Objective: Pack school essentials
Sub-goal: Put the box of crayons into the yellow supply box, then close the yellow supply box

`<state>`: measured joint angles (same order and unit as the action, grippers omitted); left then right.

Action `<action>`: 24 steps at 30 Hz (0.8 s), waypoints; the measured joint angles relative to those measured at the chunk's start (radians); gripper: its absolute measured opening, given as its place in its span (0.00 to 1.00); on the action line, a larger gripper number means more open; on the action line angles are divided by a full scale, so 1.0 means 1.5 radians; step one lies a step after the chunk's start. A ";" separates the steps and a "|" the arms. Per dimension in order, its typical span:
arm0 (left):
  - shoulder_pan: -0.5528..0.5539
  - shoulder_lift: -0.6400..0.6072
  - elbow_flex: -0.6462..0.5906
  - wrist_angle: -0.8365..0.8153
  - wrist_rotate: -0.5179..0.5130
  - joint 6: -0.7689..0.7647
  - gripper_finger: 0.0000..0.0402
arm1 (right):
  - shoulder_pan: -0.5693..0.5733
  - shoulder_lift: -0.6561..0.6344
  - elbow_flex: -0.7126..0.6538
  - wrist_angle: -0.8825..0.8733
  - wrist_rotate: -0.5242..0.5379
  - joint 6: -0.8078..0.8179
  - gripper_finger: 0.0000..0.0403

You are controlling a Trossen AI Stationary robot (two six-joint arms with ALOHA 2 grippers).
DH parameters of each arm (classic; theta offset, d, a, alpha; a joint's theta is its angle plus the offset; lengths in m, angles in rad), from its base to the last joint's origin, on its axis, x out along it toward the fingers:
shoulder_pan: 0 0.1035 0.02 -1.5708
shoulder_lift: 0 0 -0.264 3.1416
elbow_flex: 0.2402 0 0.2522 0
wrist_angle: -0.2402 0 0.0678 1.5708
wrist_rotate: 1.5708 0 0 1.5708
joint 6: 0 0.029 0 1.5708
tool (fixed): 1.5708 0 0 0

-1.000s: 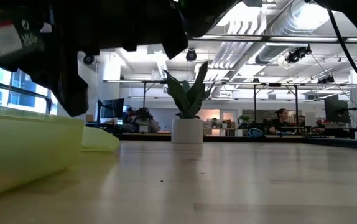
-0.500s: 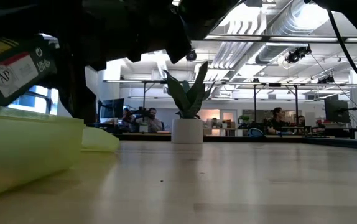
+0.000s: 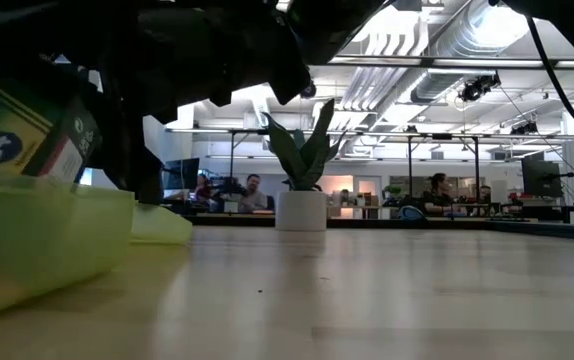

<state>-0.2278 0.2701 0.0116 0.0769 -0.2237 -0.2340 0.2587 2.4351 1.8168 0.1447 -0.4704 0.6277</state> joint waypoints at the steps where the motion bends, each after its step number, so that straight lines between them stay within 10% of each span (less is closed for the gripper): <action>1: 0.000 0.000 0.000 0.000 0.000 0.000 0.16 | -0.002 0.000 0.000 -0.003 -0.004 0.000 0.45; 24: 0.000 0.000 0.000 -0.001 0.001 0.001 0.16 | -0.037 -0.034 0.001 -0.093 -0.037 -0.035 0.47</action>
<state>-0.2276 0.2702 0.0116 0.0756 -0.2227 -0.2325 0.2038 2.3843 1.8179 0.0051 -0.5266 0.5753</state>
